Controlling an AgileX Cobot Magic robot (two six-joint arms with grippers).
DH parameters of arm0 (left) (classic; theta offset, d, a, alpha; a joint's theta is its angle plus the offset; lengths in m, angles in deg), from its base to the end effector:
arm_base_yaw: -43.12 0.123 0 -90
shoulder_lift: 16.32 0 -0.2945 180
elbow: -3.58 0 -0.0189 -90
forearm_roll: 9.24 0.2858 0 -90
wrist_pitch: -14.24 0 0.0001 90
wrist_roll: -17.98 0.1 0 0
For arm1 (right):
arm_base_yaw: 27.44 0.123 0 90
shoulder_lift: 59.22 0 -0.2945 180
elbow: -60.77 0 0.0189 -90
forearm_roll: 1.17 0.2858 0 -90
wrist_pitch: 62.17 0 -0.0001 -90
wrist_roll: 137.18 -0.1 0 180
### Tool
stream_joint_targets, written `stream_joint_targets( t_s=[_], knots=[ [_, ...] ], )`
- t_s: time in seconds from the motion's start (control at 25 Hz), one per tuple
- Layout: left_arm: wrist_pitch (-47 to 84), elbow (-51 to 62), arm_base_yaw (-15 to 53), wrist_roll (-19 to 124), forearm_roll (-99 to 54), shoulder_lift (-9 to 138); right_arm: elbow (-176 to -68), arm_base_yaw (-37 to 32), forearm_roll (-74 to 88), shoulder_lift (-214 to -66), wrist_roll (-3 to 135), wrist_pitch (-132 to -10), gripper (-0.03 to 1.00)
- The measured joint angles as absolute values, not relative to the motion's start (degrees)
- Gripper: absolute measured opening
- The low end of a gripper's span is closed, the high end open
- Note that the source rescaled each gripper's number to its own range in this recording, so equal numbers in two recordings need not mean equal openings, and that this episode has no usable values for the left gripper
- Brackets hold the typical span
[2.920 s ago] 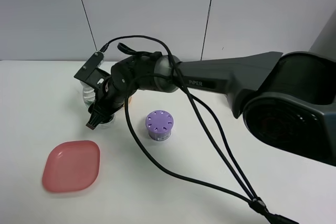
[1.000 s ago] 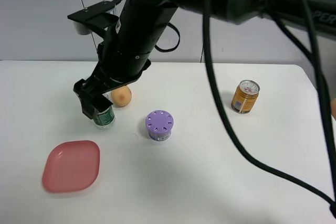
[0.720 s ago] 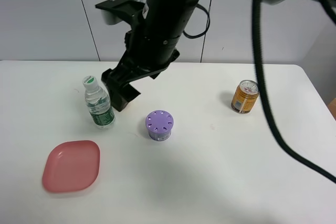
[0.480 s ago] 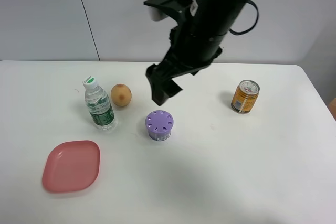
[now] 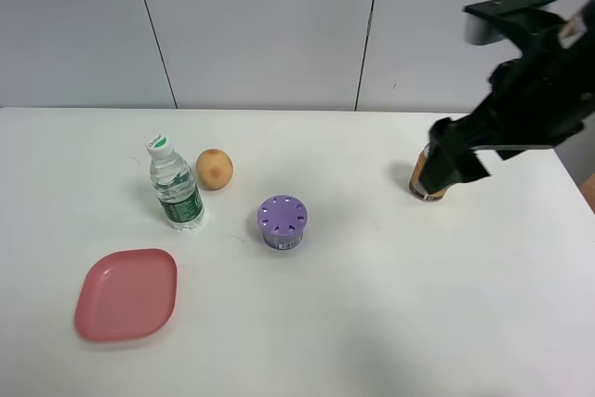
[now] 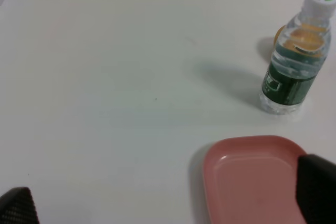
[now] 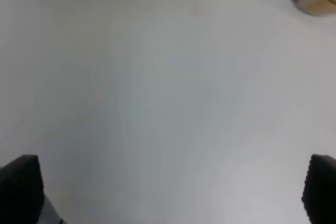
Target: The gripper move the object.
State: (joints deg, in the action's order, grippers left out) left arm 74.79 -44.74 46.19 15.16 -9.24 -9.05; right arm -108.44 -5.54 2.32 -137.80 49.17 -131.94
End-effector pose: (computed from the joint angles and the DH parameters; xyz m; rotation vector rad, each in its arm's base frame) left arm 0.0227 0.0012 0.2932 -0.1041 2.0243 0.0028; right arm 0.2417 0.1033 0.3404 -0.6654 2.7044 0.1536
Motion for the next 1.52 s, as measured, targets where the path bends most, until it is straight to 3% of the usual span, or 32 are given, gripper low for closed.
stream_joint_targets(
  t_s=[0.24, 0.44, 0.72, 1.16, 1.52],
  knots=[
    [74.79, -44.74, 46.19, 15.16, -9.24, -9.05, -103.84, -18.83, -1.99, -125.57, 49.17, -132.11, 1.00],
    [74.79, -44.74, 46.19, 15.16, -9.24, -9.05, -103.45, -24.54, -2.14, -114.73, 47.62, -132.18, 1.00],
    [74.79, -44.74, 46.19, 15.16, -9.24, -9.05, -99.91, -25.27, -4.09, -98.76, 41.71, -130.48, 1.00],
    [74.79, -44.74, 46.19, 15.16, -9.24, -9.05, -76.94, -25.27, -5.39, -69.89, 41.59, -121.39, 1.00],
    [74.79, -44.74, 46.19, 15.16, -9.24, -9.05, -72.76, -25.27, -4.99, -66.62, 40.51, -120.42, 1.00]
  ],
)
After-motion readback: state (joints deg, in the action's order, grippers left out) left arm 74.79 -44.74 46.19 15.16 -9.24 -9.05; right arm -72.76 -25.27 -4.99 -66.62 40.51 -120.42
